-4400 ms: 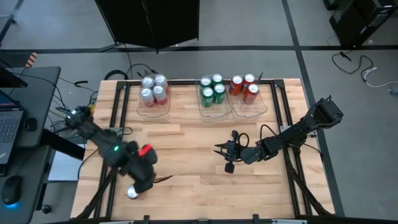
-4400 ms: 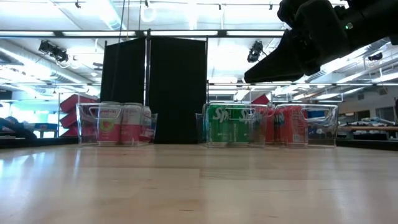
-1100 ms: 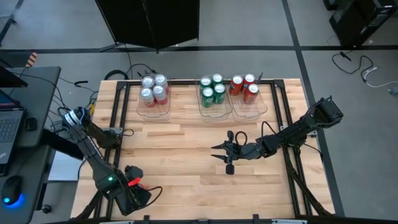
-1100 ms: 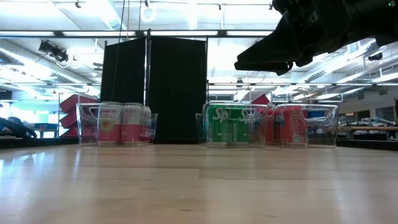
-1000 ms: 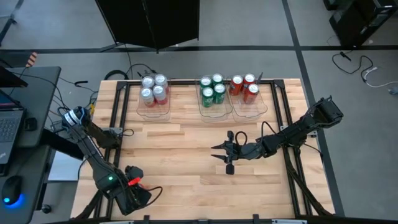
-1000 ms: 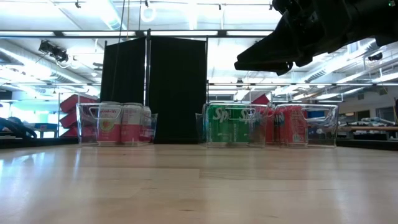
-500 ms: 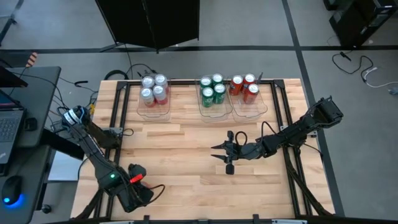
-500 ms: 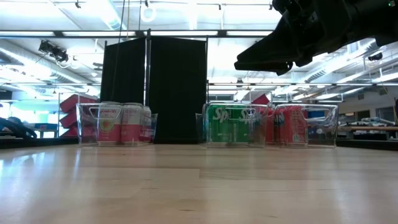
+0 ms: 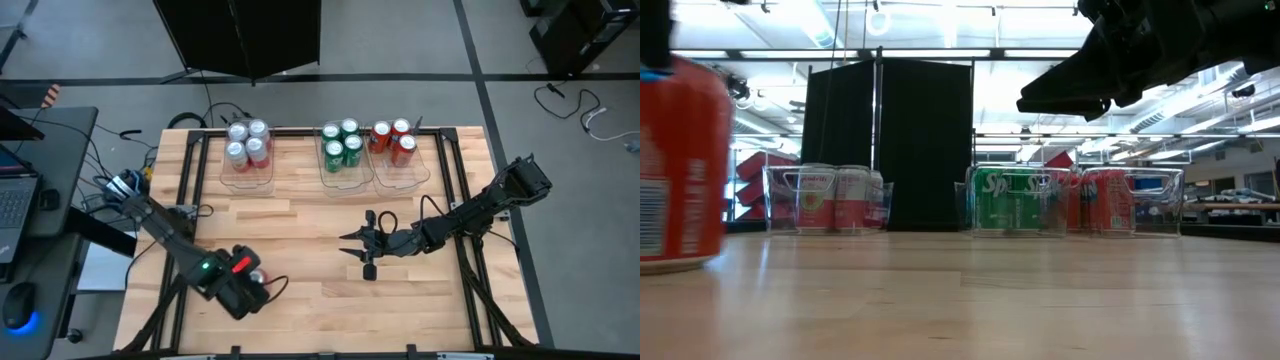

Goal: Sort soda cans
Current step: Put the orange soda can into the right transparent bin, then adjust the transparent bins

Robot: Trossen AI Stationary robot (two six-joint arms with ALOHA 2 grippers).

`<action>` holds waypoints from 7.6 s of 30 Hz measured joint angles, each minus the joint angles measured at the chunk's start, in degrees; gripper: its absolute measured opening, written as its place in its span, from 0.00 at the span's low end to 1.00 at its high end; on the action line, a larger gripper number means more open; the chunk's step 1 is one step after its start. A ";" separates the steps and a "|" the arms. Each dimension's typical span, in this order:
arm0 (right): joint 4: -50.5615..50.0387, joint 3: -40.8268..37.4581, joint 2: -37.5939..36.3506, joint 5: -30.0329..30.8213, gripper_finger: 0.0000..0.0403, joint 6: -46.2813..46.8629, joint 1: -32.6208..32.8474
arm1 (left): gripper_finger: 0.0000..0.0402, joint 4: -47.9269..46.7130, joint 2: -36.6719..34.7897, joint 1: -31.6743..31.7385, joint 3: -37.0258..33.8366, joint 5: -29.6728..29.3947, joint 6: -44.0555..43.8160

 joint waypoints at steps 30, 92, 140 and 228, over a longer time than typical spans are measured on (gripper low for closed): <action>2.46 0.00 0.00 0.04 0.33 -0.43 -0.01 | 0.68 15.26 0.02 24.42 0.43 0.42 43.66; -51.20 57.24 31.77 -9.41 0.71 7.10 -7.68 | 0.01 3.91 -27.21 13.17 -13.09 -30.09 44.97; -51.25 12.15 -3.96 23.51 0.71 34.75 -39.83 | 0.01 8.72 -27.19 13.17 -13.05 -28.38 47.91; -70.30 1.33 -24.53 -1.99 0.00 21.48 -51.36 | 0.01 7.81 -27.15 17.15 -13.05 -19.93 44.58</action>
